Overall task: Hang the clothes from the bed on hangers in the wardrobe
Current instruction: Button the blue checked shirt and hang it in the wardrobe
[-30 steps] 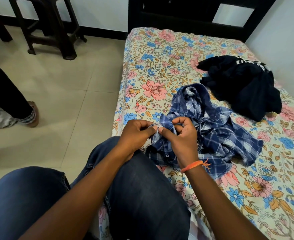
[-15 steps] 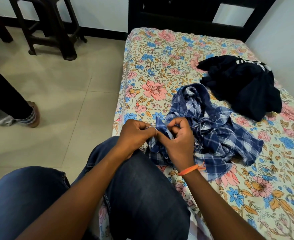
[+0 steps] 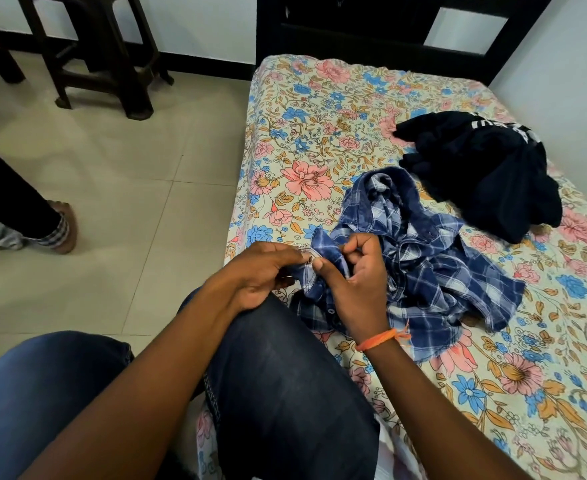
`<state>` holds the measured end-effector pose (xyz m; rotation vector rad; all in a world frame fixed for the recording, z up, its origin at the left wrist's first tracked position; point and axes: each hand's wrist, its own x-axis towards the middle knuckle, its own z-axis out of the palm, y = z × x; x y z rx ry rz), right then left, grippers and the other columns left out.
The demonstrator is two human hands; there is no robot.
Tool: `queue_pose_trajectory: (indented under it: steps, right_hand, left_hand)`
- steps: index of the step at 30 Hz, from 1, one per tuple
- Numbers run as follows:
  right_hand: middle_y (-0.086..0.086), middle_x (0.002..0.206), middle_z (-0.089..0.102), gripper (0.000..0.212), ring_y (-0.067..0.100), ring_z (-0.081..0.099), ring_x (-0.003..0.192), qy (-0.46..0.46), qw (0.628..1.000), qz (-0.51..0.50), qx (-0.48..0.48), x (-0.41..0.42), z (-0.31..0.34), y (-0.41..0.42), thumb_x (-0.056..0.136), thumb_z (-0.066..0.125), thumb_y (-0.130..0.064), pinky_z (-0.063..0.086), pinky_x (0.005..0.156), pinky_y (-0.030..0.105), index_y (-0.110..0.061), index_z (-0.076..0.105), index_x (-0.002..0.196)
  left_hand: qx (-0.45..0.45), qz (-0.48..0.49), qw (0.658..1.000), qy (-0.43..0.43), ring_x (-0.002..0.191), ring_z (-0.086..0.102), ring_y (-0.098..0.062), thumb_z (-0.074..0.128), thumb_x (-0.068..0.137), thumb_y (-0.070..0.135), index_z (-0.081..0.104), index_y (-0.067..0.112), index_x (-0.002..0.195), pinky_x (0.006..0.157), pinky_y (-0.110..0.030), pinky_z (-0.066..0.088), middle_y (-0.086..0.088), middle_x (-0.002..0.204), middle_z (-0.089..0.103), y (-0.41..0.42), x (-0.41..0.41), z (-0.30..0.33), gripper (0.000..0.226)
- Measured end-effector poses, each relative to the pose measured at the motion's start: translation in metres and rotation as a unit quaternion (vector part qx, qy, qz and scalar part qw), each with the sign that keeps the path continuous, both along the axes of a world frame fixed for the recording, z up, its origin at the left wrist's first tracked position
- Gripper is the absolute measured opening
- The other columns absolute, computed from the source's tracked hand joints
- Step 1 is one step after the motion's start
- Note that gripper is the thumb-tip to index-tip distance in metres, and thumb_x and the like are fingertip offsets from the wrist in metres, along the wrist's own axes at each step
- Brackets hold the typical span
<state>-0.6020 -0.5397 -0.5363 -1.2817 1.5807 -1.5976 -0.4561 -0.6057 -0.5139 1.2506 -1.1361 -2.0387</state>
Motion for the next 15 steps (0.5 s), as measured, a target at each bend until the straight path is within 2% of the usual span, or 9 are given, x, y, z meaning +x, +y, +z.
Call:
queue_pose_trajectory:
  steps: [4,8,10,12,13,15]
  right_hand:
    - [-0.006,0.079,0.041,0.041,0.008,0.037,0.067,0.056,0.998,-0.013,-0.008,0.0004,-0.0026,0.0035,0.081,0.08,-0.014,0.037,0.06,0.032,-0.025,0.041,0.088]
    - [-0.009,0.075,0.039,0.041,0.005,0.033,0.06,0.118,0.992,-0.028,-0.028,-0.0004,-0.0031,0.0044,0.084,0.079,-0.017,0.029,0.053,0.02,-0.028,0.039,0.086]
    - [-0.009,0.074,0.039,0.041,0.007,0.032,0.06,0.108,0.994,-0.026,-0.018,-0.0023,-0.0048,0.0033,0.084,0.078,-0.019,0.03,0.054,0.027,-0.03,0.039,0.085]
    - [-0.006,0.076,0.04,0.04,0.015,0.035,0.063,0.086,0.996,-0.02,-0.002,-0.004,-0.0068,0.0017,0.083,0.079,-0.019,0.034,0.057,0.034,-0.027,0.04,0.086]
    - [-0.005,0.078,0.042,0.039,0.016,0.039,0.066,0.069,0.997,-0.016,0.004,-0.0044,-0.0068,0.0011,0.082,0.08,-0.018,0.037,0.06,0.035,-0.027,0.042,0.087]
    - [-0.003,0.084,0.047,0.039,0.013,0.045,0.073,0.03,0.999,-0.008,0.012,-0.0059,-0.0051,-0.0008,0.079,0.082,-0.015,0.042,0.067,0.031,-0.025,0.045,0.09]
  left_hand:
    - [-0.008,-0.042,0.999,-0.027,0.074,0.058,-0.013,0.058,0.095,0.005,0.066,0.007,0.078,0.084,-0.029,0.043,0.0,0.067,0.067,-0.0012,-0.0018,-0.0007,0.019]
    - [-0.01,-0.057,0.998,-0.037,0.08,0.052,-0.018,0.054,0.099,0.01,0.064,0.006,0.078,0.082,-0.032,0.038,-0.008,0.078,0.062,-0.0007,-0.0059,-0.0044,0.023]
    - [-0.007,-0.062,0.998,-0.027,0.082,0.052,-0.017,0.054,0.099,0.011,0.064,0.006,0.081,0.081,-0.031,0.038,-0.008,0.082,0.062,-0.0011,-0.0062,-0.0056,0.021]
    - [-0.006,-0.058,0.998,-0.012,0.094,0.054,-0.019,0.053,0.099,0.01,0.066,0.006,0.087,0.096,-0.034,0.037,-0.01,0.089,0.065,-0.0014,-0.0056,-0.0073,0.018]
    - [-0.006,-0.057,0.998,-0.005,0.099,0.053,-0.019,0.052,0.099,0.009,0.066,0.007,0.089,0.103,-0.034,0.034,-0.008,0.092,0.066,-0.0011,-0.0049,-0.0079,0.017]
    - [-0.012,-0.055,0.998,0.014,0.101,0.053,-0.016,0.051,0.099,0.008,0.067,0.01,0.095,0.104,-0.033,0.032,-0.003,0.094,0.068,-0.0004,-0.0043,-0.008,0.017]
